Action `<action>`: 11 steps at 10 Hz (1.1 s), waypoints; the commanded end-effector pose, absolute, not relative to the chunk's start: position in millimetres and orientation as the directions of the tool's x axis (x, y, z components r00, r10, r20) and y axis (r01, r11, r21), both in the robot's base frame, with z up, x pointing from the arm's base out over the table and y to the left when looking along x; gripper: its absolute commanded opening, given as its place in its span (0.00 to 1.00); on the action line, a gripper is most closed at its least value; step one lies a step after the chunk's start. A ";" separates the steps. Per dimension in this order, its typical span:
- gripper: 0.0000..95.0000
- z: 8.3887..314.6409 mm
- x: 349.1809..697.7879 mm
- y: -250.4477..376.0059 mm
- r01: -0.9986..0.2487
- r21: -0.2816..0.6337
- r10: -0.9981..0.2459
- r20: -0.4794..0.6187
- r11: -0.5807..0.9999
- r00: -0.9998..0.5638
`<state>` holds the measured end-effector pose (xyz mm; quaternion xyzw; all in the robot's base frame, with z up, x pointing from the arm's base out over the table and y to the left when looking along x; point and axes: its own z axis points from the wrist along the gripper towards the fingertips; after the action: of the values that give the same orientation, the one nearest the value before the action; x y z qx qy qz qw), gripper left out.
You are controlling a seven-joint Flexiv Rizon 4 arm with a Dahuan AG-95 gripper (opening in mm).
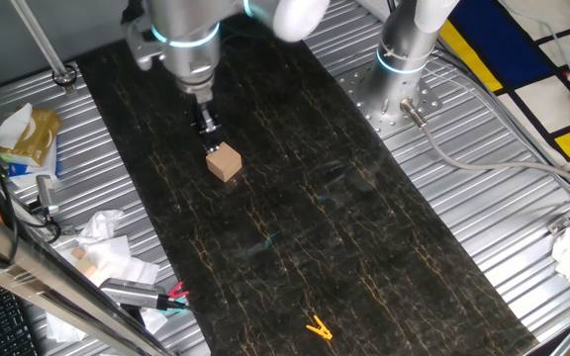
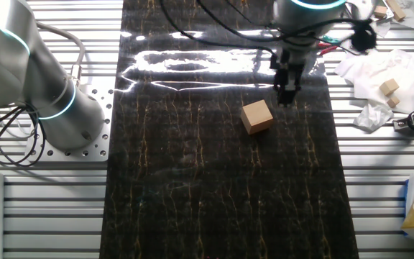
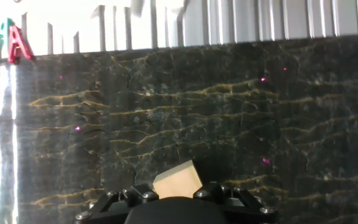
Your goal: Approach and touch the side of the small block
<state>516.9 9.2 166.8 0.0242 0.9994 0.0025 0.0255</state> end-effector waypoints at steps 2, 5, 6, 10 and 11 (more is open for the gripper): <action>0.60 163.3 506.4 7.2 0.089 0.007 0.090 -0.053 0.996 -0.995; 0.60 161.9 493.0 8.8 0.086 0.014 0.087 -0.061 0.996 -0.994; 0.60 164.0 490.6 10.6 0.083 0.011 0.084 -0.056 0.996 -0.995; 0.60 164.3 488.9 12.7 0.063 0.008 0.063 -0.045 0.998 -0.997; 0.60 163.8 488.0 13.3 0.054 0.008 0.054 -0.046 0.999 -0.997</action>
<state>489.5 14.0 162.6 0.0259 0.9994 0.0028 0.0226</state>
